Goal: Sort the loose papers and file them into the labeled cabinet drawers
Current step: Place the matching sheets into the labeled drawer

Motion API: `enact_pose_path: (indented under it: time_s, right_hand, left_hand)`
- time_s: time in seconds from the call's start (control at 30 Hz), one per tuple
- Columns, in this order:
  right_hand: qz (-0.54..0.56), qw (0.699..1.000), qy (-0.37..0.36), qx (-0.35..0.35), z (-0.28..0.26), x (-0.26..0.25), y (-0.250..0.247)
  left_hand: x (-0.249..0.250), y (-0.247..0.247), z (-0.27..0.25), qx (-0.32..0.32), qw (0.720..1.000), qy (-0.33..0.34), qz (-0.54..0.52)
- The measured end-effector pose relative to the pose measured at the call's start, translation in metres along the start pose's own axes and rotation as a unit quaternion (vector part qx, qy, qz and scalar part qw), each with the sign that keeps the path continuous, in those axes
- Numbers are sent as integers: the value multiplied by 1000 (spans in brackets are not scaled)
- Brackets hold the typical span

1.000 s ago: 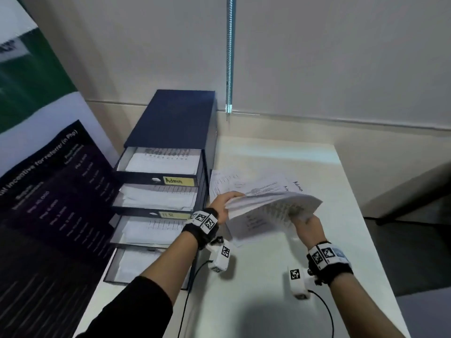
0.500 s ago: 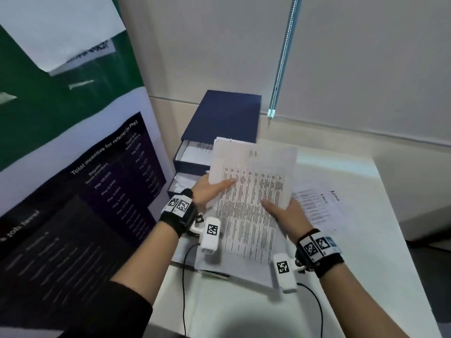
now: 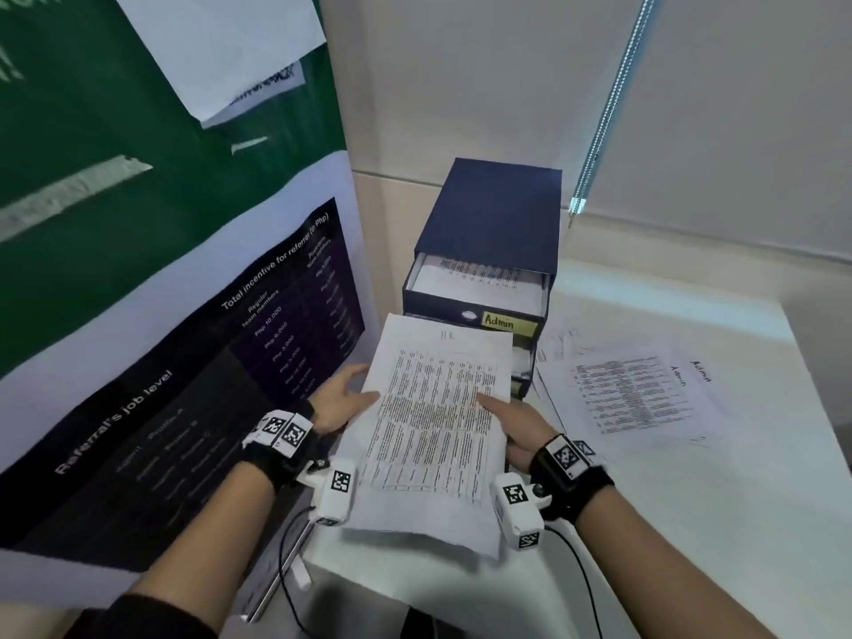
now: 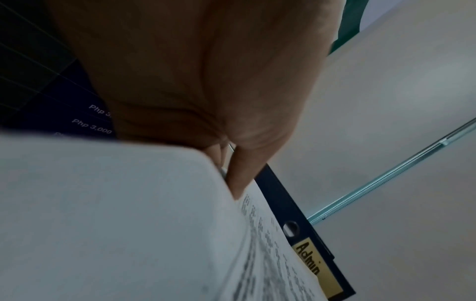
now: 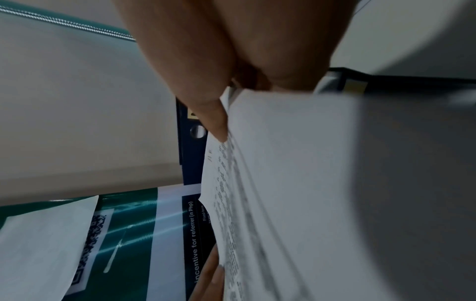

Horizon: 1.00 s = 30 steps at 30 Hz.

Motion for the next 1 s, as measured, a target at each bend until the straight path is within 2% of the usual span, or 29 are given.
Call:
enact_pose_path:
  time_s: [0.17, 0.27, 0.43, 0.5, 0.67, 0.73, 0.8, 0.87, 0.93, 1.0]
  right_hand:
    - [-8, 996, 28, -82, -6, 7, 3]
    - [-10, 998, 8, -56, -4, 13, -8]
    - [-7, 1000, 12, -13, 2, -9, -19]
    - [-9, 1000, -1, -4, 5, -24, -20]
    - [-2, 1000, 9, 18, 11, -38, -20]
    - [-3, 1000, 23, -8, 5, -38, -19]
    - [-11, 997, 42, -70, -3, -34, -20]
    - [-73, 989, 61, -115, -9, -30, -24]
    - [-119, 983, 59, -129, -8, -29, -31]
    - [-114, 987, 40, -105, 4, -33, -39]
  left_hand:
    - [12, -15, 9, -7, 1000, 11, -3]
    - [13, -12, 16, -43, 999, -1, 18]
    - [24, 1, -1, -156, 980, -36, 118]
    - [26, 2, -2, -163, 978, -53, 121]
    - [30, -9, 18, -126, 992, -14, 19]
    - [36, -12, 23, -89, 995, 5, -31]
    - [40, -12, 30, -60, 996, 14, -59]
    - [46, -8, 33, -47, 996, 23, -71]
    - [53, 0, 35, -36, 996, 28, -76]
    - [60, 7, 34, -48, 996, 15, -68]
Point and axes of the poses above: each hand's wrist, its own z-axis towards the middle knuckle, its own y-axis out of the palm, x = y × z, the point moved 1 cm from there along z, towards the middle knuckle, and after that the axes turned 14 degrees about -y, right-handed, at the moved point
